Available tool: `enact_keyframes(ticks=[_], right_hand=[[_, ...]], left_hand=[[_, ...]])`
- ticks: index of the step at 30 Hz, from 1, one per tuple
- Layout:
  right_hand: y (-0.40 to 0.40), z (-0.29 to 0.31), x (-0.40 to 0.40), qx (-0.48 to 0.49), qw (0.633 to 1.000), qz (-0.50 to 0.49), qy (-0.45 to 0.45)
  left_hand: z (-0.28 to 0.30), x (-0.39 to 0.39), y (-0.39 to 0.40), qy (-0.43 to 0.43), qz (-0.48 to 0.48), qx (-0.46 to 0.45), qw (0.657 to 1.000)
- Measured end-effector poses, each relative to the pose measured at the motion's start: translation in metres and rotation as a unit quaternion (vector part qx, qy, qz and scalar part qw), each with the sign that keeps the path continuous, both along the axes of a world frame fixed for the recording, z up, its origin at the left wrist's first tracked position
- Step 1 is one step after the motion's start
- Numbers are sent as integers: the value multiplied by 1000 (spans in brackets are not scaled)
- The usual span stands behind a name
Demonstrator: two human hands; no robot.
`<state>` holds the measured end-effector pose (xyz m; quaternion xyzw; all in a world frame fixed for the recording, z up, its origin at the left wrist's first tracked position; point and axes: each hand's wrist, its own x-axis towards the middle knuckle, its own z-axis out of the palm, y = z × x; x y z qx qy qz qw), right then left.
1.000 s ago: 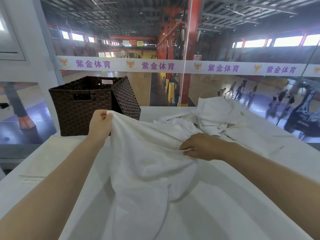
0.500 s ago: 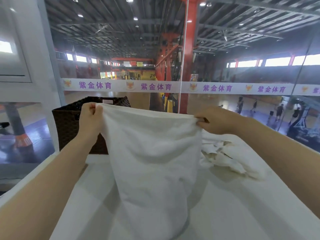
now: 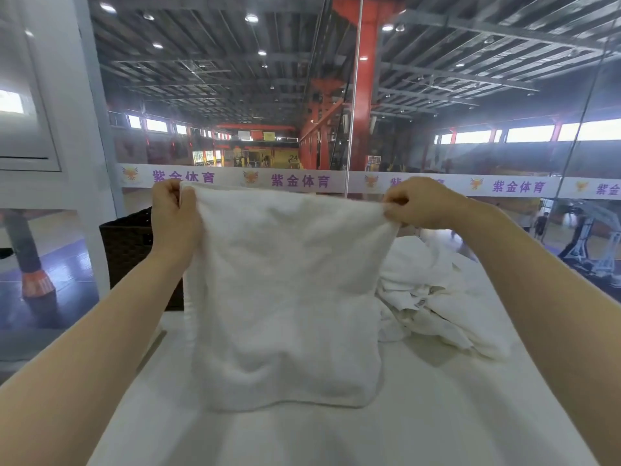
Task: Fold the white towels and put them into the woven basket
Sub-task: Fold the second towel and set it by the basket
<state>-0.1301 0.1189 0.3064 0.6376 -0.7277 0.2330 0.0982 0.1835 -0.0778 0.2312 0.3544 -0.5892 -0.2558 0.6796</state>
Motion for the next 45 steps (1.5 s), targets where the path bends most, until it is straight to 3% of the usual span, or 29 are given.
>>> enact_keyframes(ticks=[2,6,10,12,17,21,24,30,34,37,41,45], right_hand=[[-1,3,-1,40,999,-6,13],[4,20,0,-5,997,-19,78],[12,32,17,185,972,-26,146],[13,29,20,204,966,-28,154],[20,38,24,67,989,10,132],[21,35,26,154,977,13,145],[22,33,25,148,977,21,154],[26,42,23,28,990,56,126],[19,32,31,50,993,38,100],[5,22,32,-4,990,13,139],[-8,13,32,-69,990,8,122],[-16,15,28,-127,987,0,102]], left_hand=[[2,3,-2,-12,-1,4,1000],[15,5,-5,-9,-17,20,1000],[28,8,-5,-15,-26,28,999],[33,10,-6,-4,-21,29,999],[45,16,3,8,-4,2,1000],[46,21,10,-36,12,-45,998],[49,28,14,-51,15,-60,997],[58,40,15,-36,21,-49,998],[54,45,5,-106,34,-49,993],[43,47,-6,-156,47,-28,986],[33,48,-14,-197,57,13,979],[32,48,-13,-150,48,14,987]])
